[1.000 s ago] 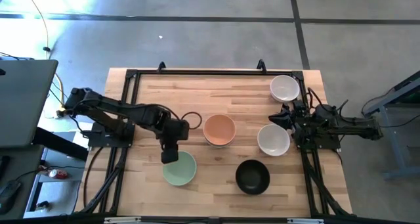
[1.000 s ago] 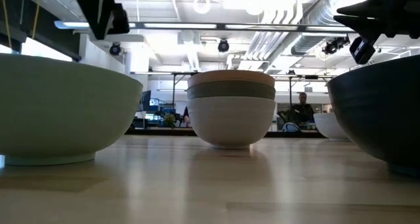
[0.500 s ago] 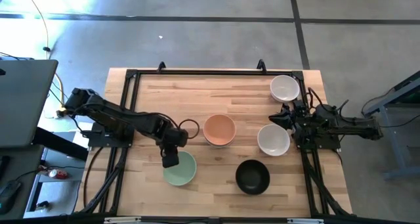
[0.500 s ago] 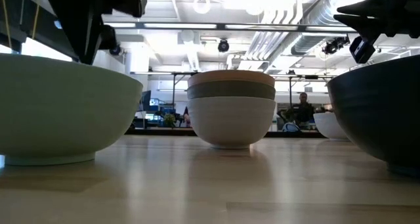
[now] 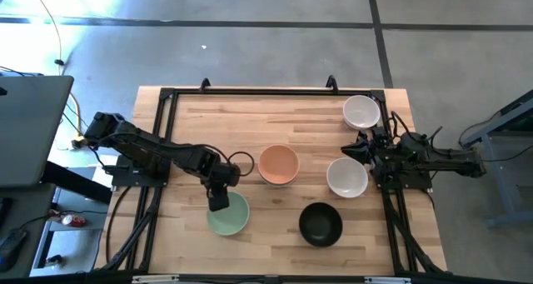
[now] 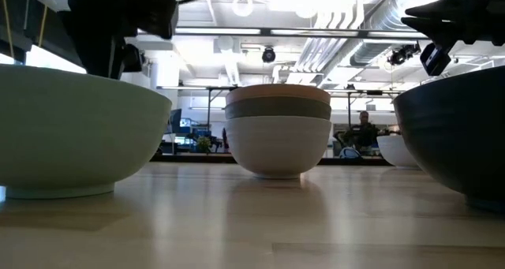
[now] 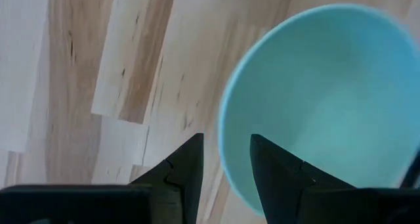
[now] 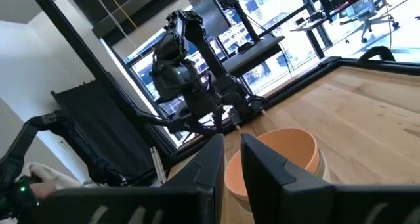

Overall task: Nest bowls inside each other
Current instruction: Stack the blue bowl on the orange bowl

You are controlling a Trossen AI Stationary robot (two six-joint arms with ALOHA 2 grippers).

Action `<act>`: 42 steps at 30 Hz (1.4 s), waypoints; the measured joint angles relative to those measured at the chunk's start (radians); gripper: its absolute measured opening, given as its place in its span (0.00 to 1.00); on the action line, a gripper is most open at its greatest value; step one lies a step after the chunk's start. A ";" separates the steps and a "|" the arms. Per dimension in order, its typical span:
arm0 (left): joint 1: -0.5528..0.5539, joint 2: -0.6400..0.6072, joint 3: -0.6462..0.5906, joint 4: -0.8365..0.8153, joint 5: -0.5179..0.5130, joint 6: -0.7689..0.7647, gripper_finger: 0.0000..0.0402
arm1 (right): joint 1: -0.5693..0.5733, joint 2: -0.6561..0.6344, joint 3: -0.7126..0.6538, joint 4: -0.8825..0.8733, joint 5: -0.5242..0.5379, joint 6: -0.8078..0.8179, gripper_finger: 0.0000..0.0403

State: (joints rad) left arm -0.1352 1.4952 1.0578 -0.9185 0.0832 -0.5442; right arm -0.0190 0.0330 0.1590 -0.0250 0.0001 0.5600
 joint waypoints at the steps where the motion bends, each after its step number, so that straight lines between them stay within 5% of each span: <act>1: 0.001 0.008 -0.001 0.001 0.006 0.007 0.29 | 0.000 0.000 0.000 0.000 0.000 0.000 0.11; 14: 0.000 0.147 0.000 0.079 0.070 0.056 0.27 | 0.000 0.000 0.000 0.001 0.000 0.000 0.11; 21: 0.009 0.147 0.001 0.081 0.095 0.084 0.03 | 0.000 0.000 0.000 -0.002 0.000 -0.003 0.11; 32: 0.016 0.141 0.027 0.073 0.114 0.095 0.01 | 0.000 0.000 0.000 -0.008 0.000 -0.011 0.11; 42: 0.069 0.090 0.123 0.011 -0.015 0.126 0.00 | 0.000 0.000 0.000 -0.008 0.000 -0.011 0.11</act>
State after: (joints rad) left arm -0.0660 1.5854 1.1810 -0.9072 0.0683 -0.4178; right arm -0.0192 0.0334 0.1589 -0.0332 0.0002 0.5491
